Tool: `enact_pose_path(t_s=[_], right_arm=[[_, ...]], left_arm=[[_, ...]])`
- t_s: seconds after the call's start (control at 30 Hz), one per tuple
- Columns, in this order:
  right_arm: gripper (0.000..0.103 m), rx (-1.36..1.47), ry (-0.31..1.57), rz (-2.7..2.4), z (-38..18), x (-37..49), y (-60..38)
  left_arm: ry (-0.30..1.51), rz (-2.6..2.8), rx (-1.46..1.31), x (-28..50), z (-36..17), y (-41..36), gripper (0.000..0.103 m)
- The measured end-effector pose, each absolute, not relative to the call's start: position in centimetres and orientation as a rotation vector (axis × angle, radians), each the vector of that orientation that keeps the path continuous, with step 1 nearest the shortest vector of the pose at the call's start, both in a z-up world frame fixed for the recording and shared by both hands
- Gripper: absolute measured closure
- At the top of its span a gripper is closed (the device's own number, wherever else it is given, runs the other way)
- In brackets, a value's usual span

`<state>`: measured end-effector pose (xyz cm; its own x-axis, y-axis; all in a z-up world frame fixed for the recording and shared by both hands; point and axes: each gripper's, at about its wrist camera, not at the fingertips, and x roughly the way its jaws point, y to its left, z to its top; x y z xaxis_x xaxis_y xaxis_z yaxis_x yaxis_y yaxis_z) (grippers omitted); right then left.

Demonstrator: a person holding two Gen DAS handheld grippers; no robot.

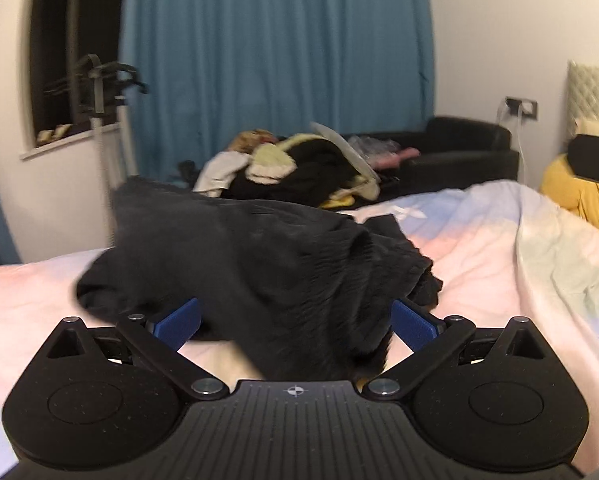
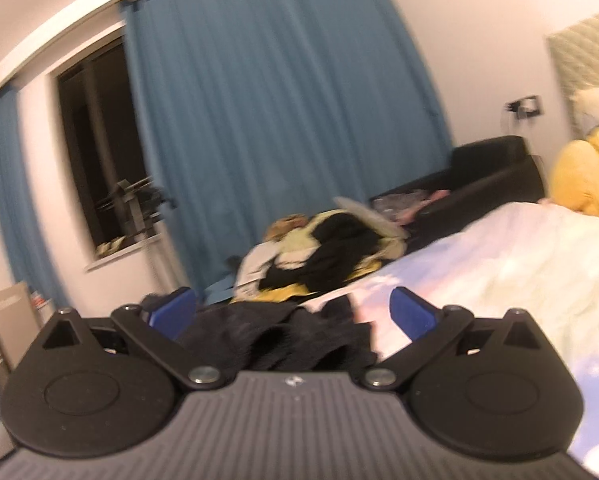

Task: Fold clothes
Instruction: 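Grasp the sweatpants cuffs with the left gripper while the right gripper grasps the other cuff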

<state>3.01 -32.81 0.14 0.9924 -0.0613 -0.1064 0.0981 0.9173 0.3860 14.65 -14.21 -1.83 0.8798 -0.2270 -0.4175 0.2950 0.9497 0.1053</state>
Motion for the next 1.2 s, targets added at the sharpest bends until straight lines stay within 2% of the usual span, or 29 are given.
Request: enact_pose_path(t_s=[0.1,0.2,0.3,0.33,0.37,0.47,0.53,0.83,1.03,1.2], right_arm=[[0.000,0.465,0.124,-0.125,-1.2,4.1,-34.6],[0.000,0.573,0.196,-0.142,-2.9,5.5,-36.0],[0.000,0.668,0.274,-0.081,-4.3,7.0,-36.7],[0.000,0.670,0.283,-0.077,-4.5,7.4,-36.6],[0.000,0.666,0.285,-0.075,-4.7,7.6,-36.5],[0.000,0.652,0.293,-0.070,-5.2,8.3,-36.2],[0.000,0.660,0.303,-0.070,-5.4,8.5,-36.4],[0.000,0.782,0.350,0.050,-5.7,8.7,-36.6],[0.000,0.933,0.447,0.175,-6.7,9.4,-35.1],[0.000,0.936,0.521,0.126,-7.5,11.6,-34.3]], left_arm=[[0.450,-0.287,0.287,18.5,-3.6,-17.4,0.002],[0.490,-0.246,0.402,22.4,-5.5,-19.1,0.015],[0.506,-0.230,0.392,24.4,-6.1,-19.4,0.023],[0.508,-0.229,0.388,24.7,-6.2,-19.5,0.032],[0.510,-0.228,0.383,25.0,-6.2,-19.5,0.052],[0.529,-0.229,0.317,25.1,-5.8,-18.2,0.068],[0.515,-0.222,0.293,24.7,-5.0,-17.0,0.074],[0.488,-0.196,-0.154,16.8,0.2,-5.2,0.078],[0.591,-0.166,-0.374,12.8,-3.7,2.1,0.078],[0.661,-0.163,-0.551,13.0,-6.0,4.5,0.077]])
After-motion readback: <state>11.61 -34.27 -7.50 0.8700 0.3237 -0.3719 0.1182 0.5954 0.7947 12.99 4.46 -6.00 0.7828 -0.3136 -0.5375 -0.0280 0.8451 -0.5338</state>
